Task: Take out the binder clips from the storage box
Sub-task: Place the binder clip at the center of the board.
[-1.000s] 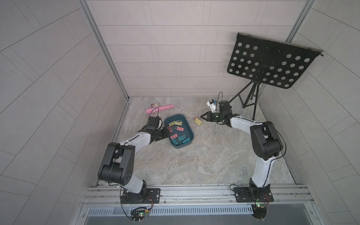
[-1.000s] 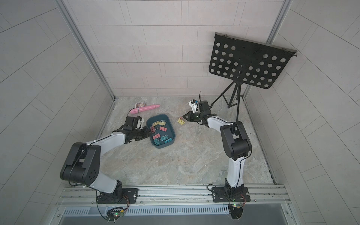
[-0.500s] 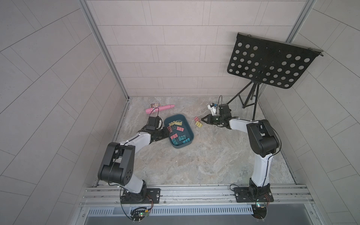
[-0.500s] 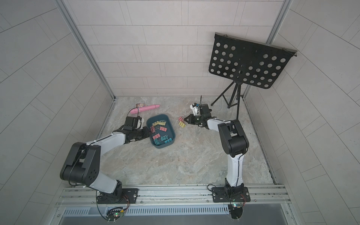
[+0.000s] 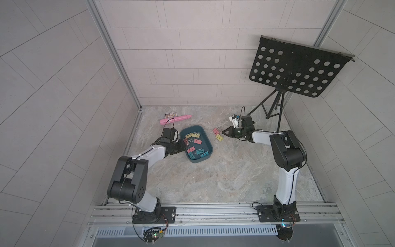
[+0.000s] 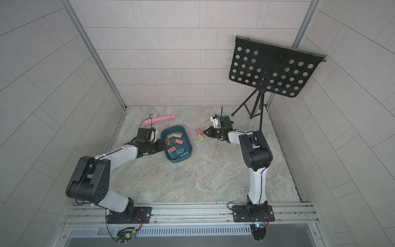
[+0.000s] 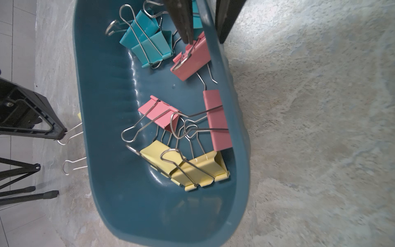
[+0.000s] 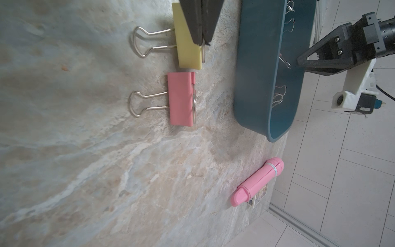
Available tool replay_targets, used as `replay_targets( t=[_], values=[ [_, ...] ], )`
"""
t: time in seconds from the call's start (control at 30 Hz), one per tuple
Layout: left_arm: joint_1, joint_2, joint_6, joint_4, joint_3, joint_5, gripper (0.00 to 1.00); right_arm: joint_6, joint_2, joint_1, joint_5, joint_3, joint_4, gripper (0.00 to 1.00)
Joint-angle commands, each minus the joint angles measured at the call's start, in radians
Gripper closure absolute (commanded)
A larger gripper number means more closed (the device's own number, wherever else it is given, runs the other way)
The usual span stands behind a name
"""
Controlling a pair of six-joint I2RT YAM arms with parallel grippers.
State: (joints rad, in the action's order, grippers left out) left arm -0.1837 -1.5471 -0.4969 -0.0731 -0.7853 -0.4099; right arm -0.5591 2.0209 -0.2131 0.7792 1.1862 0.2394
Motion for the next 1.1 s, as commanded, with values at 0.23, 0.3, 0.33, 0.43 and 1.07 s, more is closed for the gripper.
replay_targets(
  t=[0.23,0.3,0.33,0.43,1.07],
  values=[
    [-0.005,0.012,0.02,-0.046,-0.002,0.015,0.74,-0.013,0.015,0.009,0.003,-0.021,0.037,1.0],
    [-0.004,0.013,0.019,-0.046,-0.003,0.016,0.74,-0.017,0.016,0.011,0.003,-0.026,0.041,1.0],
    [-0.004,0.012,0.018,-0.046,-0.003,0.015,0.74,-0.017,0.016,0.01,0.005,-0.029,0.043,1.0],
    [-0.004,0.012,0.018,-0.046,-0.002,0.014,0.74,-0.021,0.015,0.011,0.005,-0.038,0.05,1.0],
    [-0.003,0.025,0.015,-0.045,0.004,0.015,0.74,-0.032,-0.007,0.011,0.011,-0.084,0.074,0.87]
  ],
)
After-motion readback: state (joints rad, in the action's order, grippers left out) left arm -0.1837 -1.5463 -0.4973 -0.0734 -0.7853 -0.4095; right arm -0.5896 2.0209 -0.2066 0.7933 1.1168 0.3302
